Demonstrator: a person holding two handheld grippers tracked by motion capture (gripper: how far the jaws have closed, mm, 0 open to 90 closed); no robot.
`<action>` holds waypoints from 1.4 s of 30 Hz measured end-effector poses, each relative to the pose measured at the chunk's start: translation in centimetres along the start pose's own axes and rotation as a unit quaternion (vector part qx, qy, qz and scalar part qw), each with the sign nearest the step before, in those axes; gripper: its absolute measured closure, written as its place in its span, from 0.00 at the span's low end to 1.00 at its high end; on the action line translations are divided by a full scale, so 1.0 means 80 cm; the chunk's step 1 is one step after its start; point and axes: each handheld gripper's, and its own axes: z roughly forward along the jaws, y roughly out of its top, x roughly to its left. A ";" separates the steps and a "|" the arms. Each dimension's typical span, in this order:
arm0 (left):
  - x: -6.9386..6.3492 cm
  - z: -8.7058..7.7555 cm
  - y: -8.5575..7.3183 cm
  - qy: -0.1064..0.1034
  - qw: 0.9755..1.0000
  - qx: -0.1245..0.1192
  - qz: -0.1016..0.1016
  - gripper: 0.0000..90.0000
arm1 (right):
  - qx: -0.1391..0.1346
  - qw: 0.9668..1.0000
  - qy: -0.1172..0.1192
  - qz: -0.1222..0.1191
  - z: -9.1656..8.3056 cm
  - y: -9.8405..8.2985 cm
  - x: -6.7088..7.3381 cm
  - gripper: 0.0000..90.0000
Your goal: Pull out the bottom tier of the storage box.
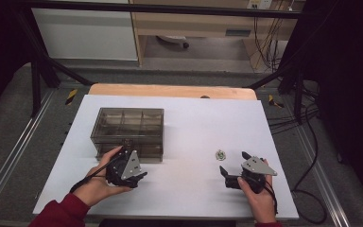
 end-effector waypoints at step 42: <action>0.035 0.060 0.000 -0.076 0.996 0.037 0.009 0.82 | 0.000 1.000 0.003 -0.002 0.000 0.000 -0.001 0.04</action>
